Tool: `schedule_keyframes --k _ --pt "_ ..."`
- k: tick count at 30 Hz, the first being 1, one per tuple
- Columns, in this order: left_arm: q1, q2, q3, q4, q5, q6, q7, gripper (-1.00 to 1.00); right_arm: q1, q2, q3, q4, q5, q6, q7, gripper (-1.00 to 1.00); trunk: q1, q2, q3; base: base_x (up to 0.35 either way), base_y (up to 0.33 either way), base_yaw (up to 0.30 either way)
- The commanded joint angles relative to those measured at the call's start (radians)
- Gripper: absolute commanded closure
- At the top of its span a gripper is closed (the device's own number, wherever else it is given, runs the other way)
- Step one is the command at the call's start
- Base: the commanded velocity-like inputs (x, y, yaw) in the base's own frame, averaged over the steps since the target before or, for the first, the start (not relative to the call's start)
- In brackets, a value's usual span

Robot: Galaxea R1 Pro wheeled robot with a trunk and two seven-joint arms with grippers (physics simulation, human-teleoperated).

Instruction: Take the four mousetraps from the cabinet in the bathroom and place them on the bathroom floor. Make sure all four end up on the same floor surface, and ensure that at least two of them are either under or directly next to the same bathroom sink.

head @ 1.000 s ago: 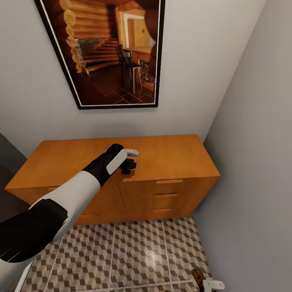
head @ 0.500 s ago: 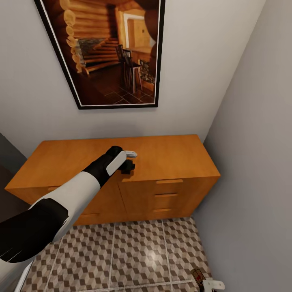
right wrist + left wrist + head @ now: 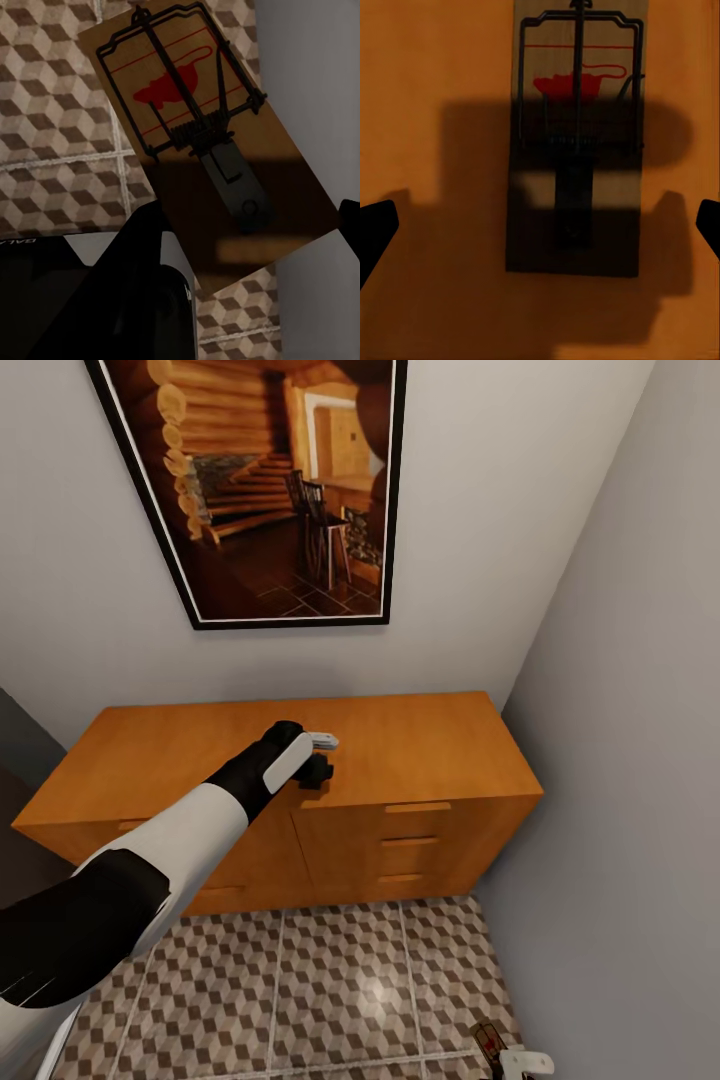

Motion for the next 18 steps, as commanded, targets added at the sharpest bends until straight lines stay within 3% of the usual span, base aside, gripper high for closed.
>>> schedule_keyframes --k 1,18 --pt "-0.001 0.0 -0.006 -0.001 0.01 0.001 0.009 -1.0 -0.001 0.0 0.009 0.001 -0.011 -0.004 0.0 1.0 0.001 -0.002 -0.002 0.0 0.0 0.0" --pt "-0.001 -0.011 -0.015 -0.001 0.009 0.001 0.009 -1.0 -0.001 0.0 0.009 0.001 -0.011 -0.004 -0.001 1.0 0.001 -0.002 -0.002 0.0 0.0 0.0"
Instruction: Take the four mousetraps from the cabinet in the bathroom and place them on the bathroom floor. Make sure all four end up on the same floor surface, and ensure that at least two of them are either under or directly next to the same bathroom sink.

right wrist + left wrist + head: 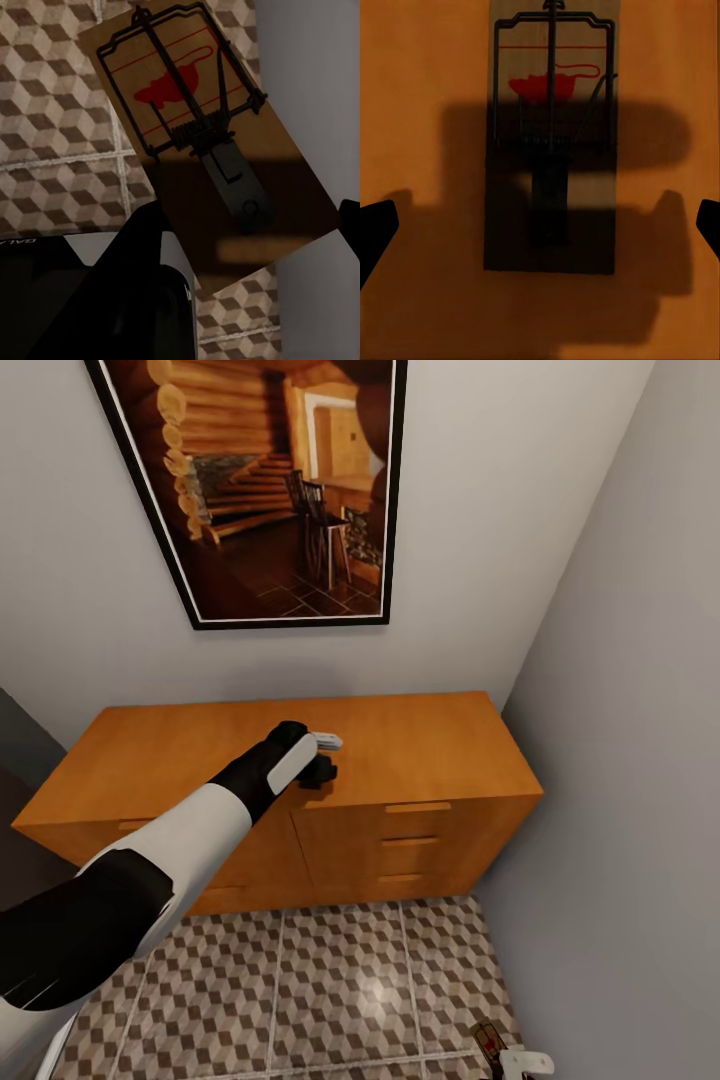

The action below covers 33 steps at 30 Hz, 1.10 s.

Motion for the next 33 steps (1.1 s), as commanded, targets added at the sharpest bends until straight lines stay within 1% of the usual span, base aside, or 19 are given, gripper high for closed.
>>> schedule_keyframes --k 1,5,7,33 --pt "-0.001 0.0 -0.013 -0.001 0.01 0.001 0.009 -1.0 -0.001 0.0 0.009 0.001 -0.011 -0.004 -0.001 1.0 0.001 -0.002 -0.002 0.0 0.0 0.0" --pt "-0.001 -0.001 -0.032 -0.001 0.01 0.001 0.01 -1.0 -0.001 0.0 0.009 0.001 -0.011 -0.004 -0.001 1.0 0.001 -0.002 -0.002 0.0 0.0 0.0" --pt "-0.001 -0.001 -0.036 -0.001 0.01 0.001 0.01 -1.0 -0.001 0.0 0.009 0.001 -0.011 -0.004 -0.001 1.0 0.001 -0.002 -0.002 0.0 0.0 0.0" --pt "-0.001 -0.001 -0.04 0.0 0.009 0.001 0.012 -1.0 -0.001 0.0 0.009 0.001 -0.011 -0.004 -0.001 1.0 0.001 -0.002 -0.002 0.0 0.0 0.0"
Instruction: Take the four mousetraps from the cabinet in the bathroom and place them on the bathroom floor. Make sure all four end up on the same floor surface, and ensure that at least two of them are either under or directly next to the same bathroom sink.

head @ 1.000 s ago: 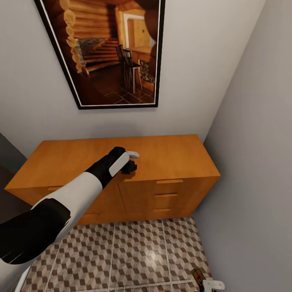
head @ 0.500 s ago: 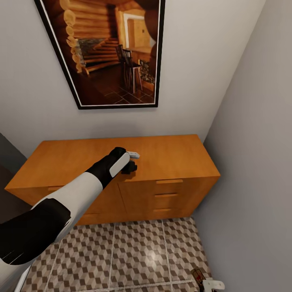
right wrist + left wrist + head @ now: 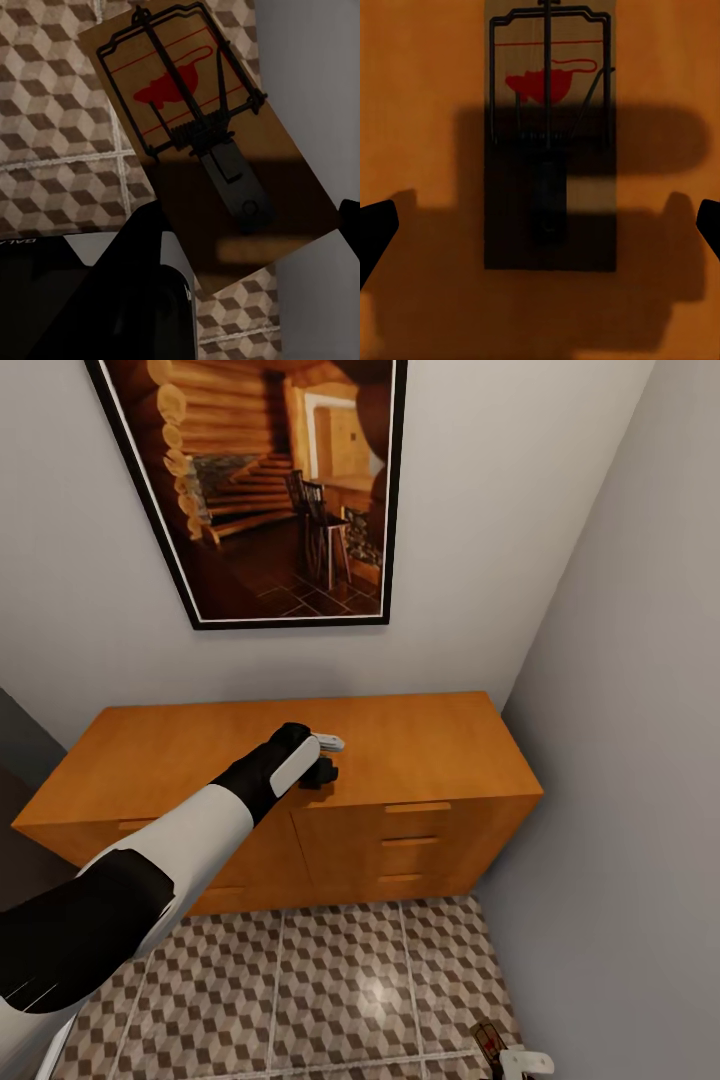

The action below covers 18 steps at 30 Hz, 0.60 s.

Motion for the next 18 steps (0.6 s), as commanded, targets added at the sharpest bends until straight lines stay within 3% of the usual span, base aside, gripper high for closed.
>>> schedule_keyframes --k 1,11,18 --pt "-0.001 0.001 -0.006 -0.001 0.011 0.001 0.009 -1.0 -0.001 0.0 0.009 0.001 -0.011 -0.004 -0.001 1.0 0.001 -0.002 -0.002 0.0 0.0 0.0" --pt "-0.001 0.001 -0.008 -0.001 0.01 0.001 0.012 -1.0 -0.001 0.0 0.009 0.001 -0.011 -0.004 -0.001 1.0 0.001 -0.002 -0.002 0.0 0.0 0.0" --pt "-0.001 -0.001 -0.014 -0.001 0.01 0.001 0.085 -1.0 -0.001 0.0 0.009 0.001 -0.011 -0.004 -0.001 1.0 0.001 -0.002 -0.002 0.0 0.0 0.0"
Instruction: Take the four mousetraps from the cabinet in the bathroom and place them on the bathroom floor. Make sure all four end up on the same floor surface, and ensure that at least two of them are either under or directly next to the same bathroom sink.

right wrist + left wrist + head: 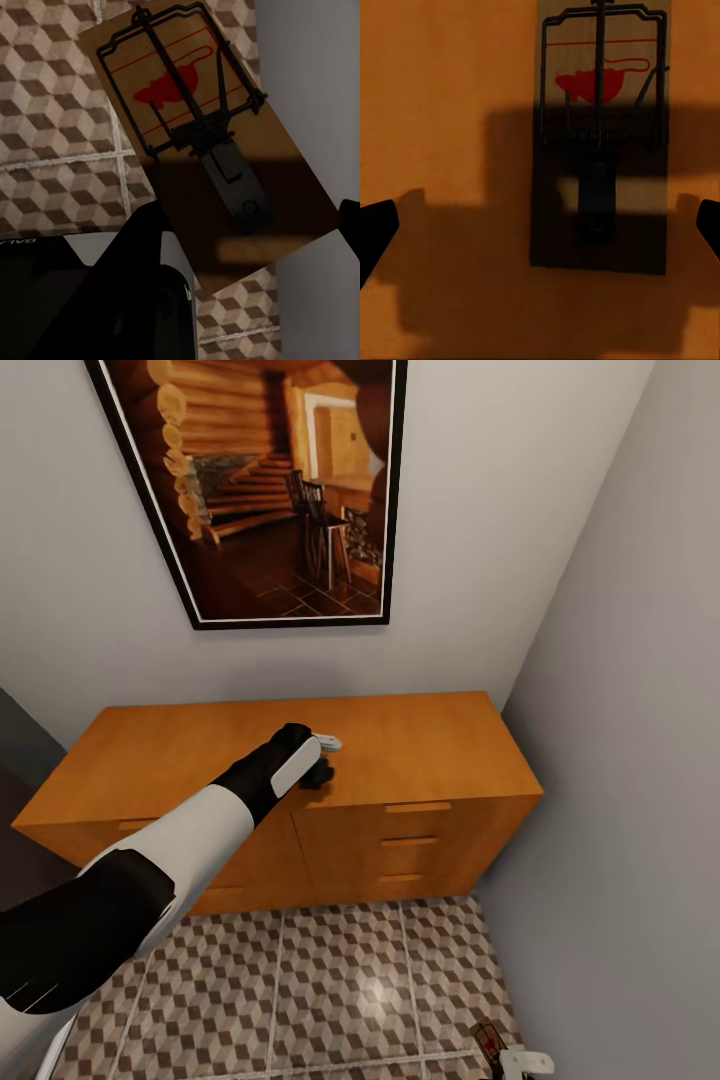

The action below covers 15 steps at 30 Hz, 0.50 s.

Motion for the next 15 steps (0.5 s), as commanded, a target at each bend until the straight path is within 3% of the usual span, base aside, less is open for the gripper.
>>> schedule_keyframes --k 1,15 --pt "-0.001 0.0 -0.006 -0.001 0.011 0.001 0.013 -1.0 -0.001 0.0 0.009 0.001 -0.011 -0.004 0.0 1.0 0.001 -0.002 -0.002 0.0 0.0 0.0" --pt "-0.001 0.001 -0.007 -0.001 0.012 0.001 0.027 -1.0 0.0 0.0 0.009 0.001 -0.011 -0.004 -0.001 1.0 0.001 -0.002 -0.002 0.0 0.0 0.0"
